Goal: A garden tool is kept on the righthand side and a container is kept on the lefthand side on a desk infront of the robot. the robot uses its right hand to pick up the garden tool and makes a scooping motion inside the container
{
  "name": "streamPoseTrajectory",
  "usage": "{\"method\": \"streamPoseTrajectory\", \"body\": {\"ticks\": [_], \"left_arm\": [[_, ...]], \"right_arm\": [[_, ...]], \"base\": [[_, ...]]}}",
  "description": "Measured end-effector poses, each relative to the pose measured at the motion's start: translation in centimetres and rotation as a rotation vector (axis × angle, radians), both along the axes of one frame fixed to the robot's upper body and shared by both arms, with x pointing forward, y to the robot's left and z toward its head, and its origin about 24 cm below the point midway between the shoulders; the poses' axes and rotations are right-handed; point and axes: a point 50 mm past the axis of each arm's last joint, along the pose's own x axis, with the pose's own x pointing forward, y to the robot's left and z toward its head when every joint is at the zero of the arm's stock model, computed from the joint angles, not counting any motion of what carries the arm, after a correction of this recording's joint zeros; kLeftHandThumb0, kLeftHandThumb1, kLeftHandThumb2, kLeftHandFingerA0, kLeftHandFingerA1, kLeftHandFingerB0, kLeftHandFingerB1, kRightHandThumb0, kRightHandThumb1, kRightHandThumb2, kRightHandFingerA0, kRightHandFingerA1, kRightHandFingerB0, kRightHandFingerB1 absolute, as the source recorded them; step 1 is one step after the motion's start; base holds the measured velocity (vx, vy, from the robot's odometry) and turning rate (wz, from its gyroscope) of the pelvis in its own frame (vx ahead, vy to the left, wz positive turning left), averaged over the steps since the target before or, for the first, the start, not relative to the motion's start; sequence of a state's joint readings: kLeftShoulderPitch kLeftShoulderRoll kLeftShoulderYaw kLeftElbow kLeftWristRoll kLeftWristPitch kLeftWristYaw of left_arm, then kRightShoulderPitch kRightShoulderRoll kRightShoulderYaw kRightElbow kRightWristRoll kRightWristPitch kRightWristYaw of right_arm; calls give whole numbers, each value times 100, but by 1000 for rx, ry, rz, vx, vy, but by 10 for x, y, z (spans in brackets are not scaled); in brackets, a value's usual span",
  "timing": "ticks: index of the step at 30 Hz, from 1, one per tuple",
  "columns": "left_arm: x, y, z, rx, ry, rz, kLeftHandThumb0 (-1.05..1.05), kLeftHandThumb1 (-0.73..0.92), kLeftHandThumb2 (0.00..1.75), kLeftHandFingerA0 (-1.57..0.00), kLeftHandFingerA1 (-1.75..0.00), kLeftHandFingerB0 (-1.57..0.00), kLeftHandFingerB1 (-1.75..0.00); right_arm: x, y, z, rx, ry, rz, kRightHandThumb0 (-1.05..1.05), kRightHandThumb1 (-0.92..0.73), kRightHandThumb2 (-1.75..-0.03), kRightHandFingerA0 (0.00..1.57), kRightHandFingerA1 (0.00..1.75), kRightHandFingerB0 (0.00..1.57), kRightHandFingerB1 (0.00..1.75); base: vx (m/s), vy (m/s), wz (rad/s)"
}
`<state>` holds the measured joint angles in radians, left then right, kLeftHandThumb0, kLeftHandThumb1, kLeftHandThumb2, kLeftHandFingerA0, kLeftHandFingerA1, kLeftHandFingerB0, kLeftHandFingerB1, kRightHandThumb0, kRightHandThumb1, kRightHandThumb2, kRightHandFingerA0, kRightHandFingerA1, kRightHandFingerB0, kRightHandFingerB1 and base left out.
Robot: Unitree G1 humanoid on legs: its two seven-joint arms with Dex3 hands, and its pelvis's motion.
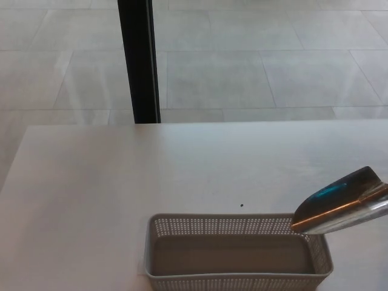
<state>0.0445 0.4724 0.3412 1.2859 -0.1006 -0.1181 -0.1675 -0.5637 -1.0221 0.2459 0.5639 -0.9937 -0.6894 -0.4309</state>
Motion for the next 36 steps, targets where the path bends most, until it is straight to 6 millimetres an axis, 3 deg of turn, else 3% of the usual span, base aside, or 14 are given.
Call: {"method": "streamPoseTrajectory", "body": {"ticks": [1, 2, 3, 4, 6, 7, 21, 23, 24, 25, 26, 34, 35, 36], "left_arm": [[1, 0, 0, 0, 0, -1, -56, 60, 58, -70, -79, -62, -49], [1, 0, 0, 0, -1, -2, -55, 60, 58, -69, -77, -61, -49], [1, 0, 0, -1, -2, -2, -53, 62, 58, -65, -71, -59, -48], [2, 0, 0, 0, -3, -3, -54, 60, 58, -64, -71, -59, -48], [4, -1, 0, 0, -6, -5, -58, 60, 59, -72, -94, -57, -48], [4, -1, 0, 1, -4, -10, -57, 61, 58, -68, -85, -59, -49], [7, -1, 0, 3, -6, -21, -56, 62, 59, -65, -75, -60, -49], [9, -2, 1, 3, -8, -24, -57, 62, 59, -67, -71, -61, -48], [9, -2, 1, 3, -9, -24, -57, 62, 58, -69, -71, -62, -47], [9, -2, 1, 3, -9, -24, -57, 62, 58, -69, -71, -62, -47], [9, -2, 1, 3, -9, -24, -57, 62, 59, -68, -71, -61, -46], [10, -2, 0, 2, -10, -26, -57, 61, 58, -69, -74, -61, -49], [10, -2, 0, 2, -9, -26, -58, 61, 58, -67, -71, -61, -48], [10, -2, 0, 2, -9, -26, -57, 61, 58, -69, -78, -63, -50]], "right_arm": [[0, 0, -1, -3, 5, 0, -29, -43, -91, 114, 129, 90, 106], [0, 1, -3, -12, 13, 5, -40, -68, -65, 84, 167, 81, 122], [0, 3, -4, -25, 22, 14, -38, -65, -63, 86, 166, 89, 91], [0, 6, -6, -37, 31, 26, -36, -69, -63, 83, 168, 82, 111], [0, 11, -9, -48, 43, 51, -33, -68, -64, 86, 168, 80, 119], [0, 14, -9, -54, 45, 68, -35, -65, -65, 88, 164, 90, 93], [-6, 59, -11, -88, -4, 239, -29, -57, -64, 91, 171, 94, 87], [-7, 66, -12, -101, -11, 248, -37, -64, -66, 90, 175, 88, 105], [-8, 70, -12, -108, -14, 251, -51, -53, -94, 117, 139, 87, 118], [-8, 73, -12, -112, -16, 253, -51, -53, -94, 117, 139, 87, 118], [-9, 76, -13, -118, -16, 255, -37, -72, -75, 89, 175, 77, 155], [-13, 95, -17, -169, -1, 241, -36, -69, -91, 93, 175, 82, 141], [-13, 97, -17, -173, -1, 237, -37, -63, -86, 111, 174, 84, 135], [-13, 99, -17, -177, -1, 229, -38, -71, -82, 90, 175, 82, 132]], "base": [[0, 0, 0], [0, 0, 0], [0, 0, 0], [0, 0, 0], [0, 0, 0], [0, 0, 0], [0, 0, 0], [0, 0, 0], [0, 0, 0], [0, 0, 0], [0, 0, 0], [0, 0, 0], [0, 0, 0], [0, 0, 0]]}}
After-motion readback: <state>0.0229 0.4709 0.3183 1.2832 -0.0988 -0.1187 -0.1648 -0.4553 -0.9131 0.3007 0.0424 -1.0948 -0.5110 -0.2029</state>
